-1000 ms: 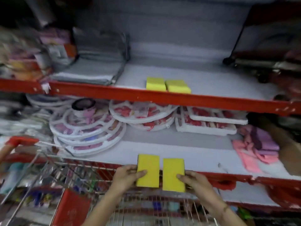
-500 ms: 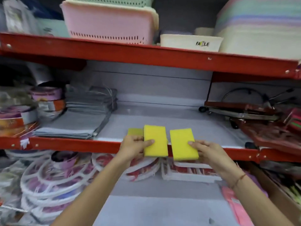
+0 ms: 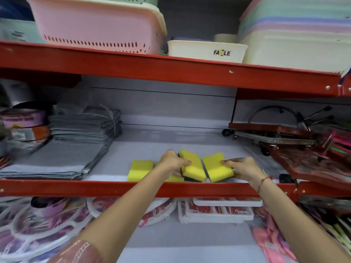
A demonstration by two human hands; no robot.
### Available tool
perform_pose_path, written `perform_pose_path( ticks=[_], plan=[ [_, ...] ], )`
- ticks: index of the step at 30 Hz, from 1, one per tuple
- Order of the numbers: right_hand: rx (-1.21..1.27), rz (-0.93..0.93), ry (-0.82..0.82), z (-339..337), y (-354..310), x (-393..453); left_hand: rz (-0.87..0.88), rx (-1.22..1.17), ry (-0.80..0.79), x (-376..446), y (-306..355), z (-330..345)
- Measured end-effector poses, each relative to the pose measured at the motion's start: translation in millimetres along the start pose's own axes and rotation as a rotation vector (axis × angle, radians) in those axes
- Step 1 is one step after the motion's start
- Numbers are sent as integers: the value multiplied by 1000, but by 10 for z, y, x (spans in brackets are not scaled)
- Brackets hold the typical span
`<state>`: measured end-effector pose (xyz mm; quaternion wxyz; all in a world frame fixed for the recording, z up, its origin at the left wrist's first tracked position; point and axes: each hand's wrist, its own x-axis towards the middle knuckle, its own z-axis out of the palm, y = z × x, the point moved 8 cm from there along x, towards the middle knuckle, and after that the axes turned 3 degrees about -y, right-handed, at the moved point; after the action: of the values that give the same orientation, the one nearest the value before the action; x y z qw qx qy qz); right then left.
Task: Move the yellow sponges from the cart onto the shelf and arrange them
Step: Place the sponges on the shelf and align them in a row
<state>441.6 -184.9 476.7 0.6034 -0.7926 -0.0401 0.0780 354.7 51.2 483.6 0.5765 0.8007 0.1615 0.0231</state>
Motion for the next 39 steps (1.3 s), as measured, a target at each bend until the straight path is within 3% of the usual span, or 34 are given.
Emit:
perform_pose_path(
  ticks=[6, 10, 16, 20, 23, 27, 39],
  plan=[
    [-374, -38, 150, -145, -39, -8, 116, 368, 78, -32, 229, -25],
    [-494, -250, 167, 18, -423, -218, 210, 551, 93, -165, 349, -282],
    [-685, -576, -152, 849, -937, -554, 282, 676, 121, -274, 151, -994],
    [-942, -613, -424, 1527, -902, -622, 236, 797, 29, -261, -152, -1168],
    [-1119, -559, -531, 1816, -750, -570, 216, 873, -66, -266, -312, -1123],
    [-1149, -511, -550, 1883, -630, -461, 208, 887, -141, -239, -401, -1055],
    [-1139, -636, -469, 1997, -631, -482, 265, 852, -163, -249, -413, -1070]
  ],
)
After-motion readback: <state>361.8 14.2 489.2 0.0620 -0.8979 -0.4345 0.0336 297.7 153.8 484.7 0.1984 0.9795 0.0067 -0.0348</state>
